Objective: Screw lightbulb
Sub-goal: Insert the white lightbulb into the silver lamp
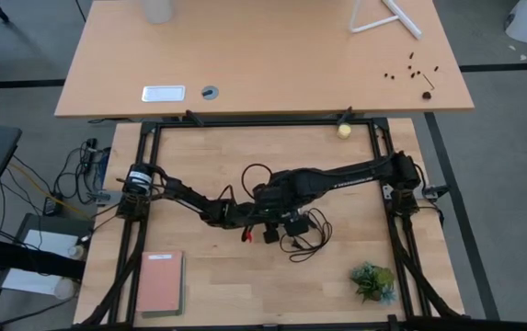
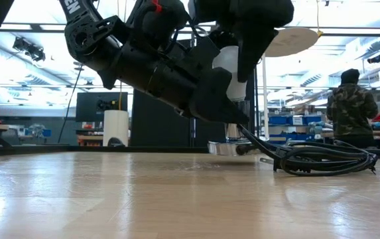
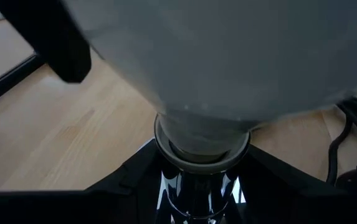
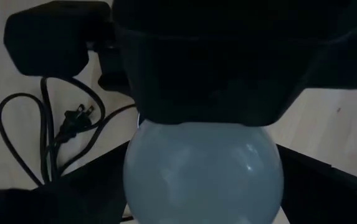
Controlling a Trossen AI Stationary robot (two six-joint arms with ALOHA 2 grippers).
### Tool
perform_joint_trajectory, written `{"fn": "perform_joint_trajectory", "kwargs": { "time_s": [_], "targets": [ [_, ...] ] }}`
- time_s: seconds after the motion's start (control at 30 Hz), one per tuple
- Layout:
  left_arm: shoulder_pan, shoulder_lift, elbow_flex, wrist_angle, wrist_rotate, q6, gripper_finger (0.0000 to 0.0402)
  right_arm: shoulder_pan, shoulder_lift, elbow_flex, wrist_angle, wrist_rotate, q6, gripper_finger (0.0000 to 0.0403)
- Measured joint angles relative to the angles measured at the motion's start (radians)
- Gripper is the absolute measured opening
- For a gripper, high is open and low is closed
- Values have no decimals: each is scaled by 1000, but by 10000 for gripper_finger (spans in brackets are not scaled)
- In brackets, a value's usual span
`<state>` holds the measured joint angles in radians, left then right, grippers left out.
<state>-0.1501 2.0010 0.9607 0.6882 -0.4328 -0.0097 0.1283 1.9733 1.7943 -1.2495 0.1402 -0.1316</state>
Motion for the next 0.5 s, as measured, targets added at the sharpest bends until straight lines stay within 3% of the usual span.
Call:
{"fn": "perform_joint_trajectory", "kwargs": {
  "time_s": [0.3,0.5],
  "targets": [
    [3,-1,0,-4,0,-2,188,0,1,-1,14,-2,8,344],
    [3,-2,0,-4,0,-2,188,0,2,-1,24,13,27,309]
  ]
}}
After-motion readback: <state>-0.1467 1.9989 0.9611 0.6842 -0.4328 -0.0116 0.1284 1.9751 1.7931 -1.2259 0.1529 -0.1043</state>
